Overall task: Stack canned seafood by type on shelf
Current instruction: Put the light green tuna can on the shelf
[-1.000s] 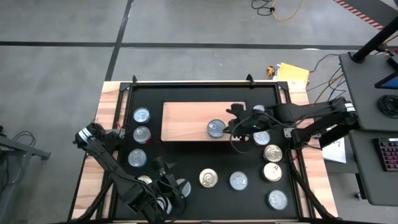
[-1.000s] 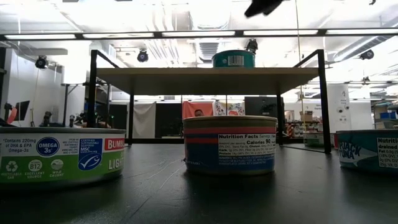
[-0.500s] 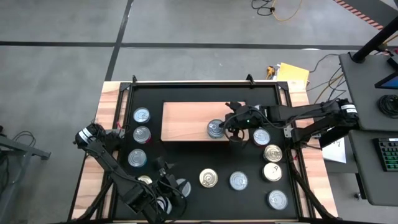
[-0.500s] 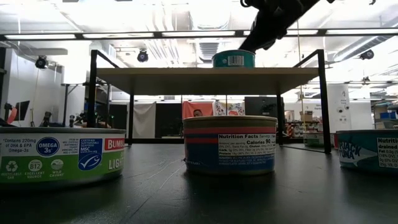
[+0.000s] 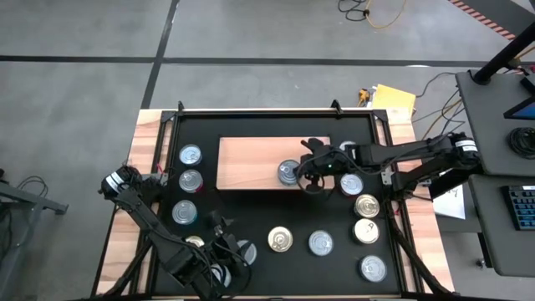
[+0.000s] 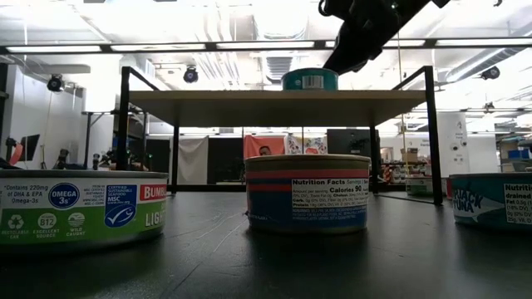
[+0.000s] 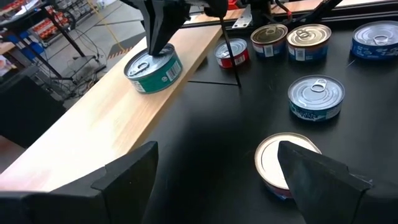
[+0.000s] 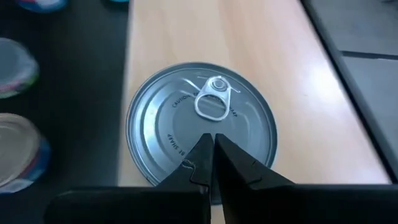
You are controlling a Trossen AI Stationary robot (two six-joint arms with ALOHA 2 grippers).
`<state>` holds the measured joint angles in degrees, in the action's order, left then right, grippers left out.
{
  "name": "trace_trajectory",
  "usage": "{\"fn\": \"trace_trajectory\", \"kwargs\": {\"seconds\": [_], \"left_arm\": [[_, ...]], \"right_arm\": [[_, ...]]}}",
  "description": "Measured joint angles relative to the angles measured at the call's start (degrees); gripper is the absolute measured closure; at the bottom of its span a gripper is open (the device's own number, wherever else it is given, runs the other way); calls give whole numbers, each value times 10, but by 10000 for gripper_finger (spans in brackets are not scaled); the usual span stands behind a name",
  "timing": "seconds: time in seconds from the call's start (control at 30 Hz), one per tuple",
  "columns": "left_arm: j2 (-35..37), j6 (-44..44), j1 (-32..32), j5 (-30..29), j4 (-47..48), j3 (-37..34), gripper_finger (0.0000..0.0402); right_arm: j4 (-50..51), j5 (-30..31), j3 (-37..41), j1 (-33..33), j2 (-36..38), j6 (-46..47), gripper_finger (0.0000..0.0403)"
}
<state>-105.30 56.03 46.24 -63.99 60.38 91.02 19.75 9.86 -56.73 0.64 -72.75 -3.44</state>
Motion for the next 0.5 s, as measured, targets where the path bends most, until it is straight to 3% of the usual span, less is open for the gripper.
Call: {"fn": "trace_trajectory", "kwargs": {"seconds": [0.37,0.5], "left_arm": [[0,0,0,0,2,0,86],[0,0,0,0,1,0,86]], "right_arm": [[10,99,0,4,-2,5,394],[12,102,0,13,-2,5,394]]}}
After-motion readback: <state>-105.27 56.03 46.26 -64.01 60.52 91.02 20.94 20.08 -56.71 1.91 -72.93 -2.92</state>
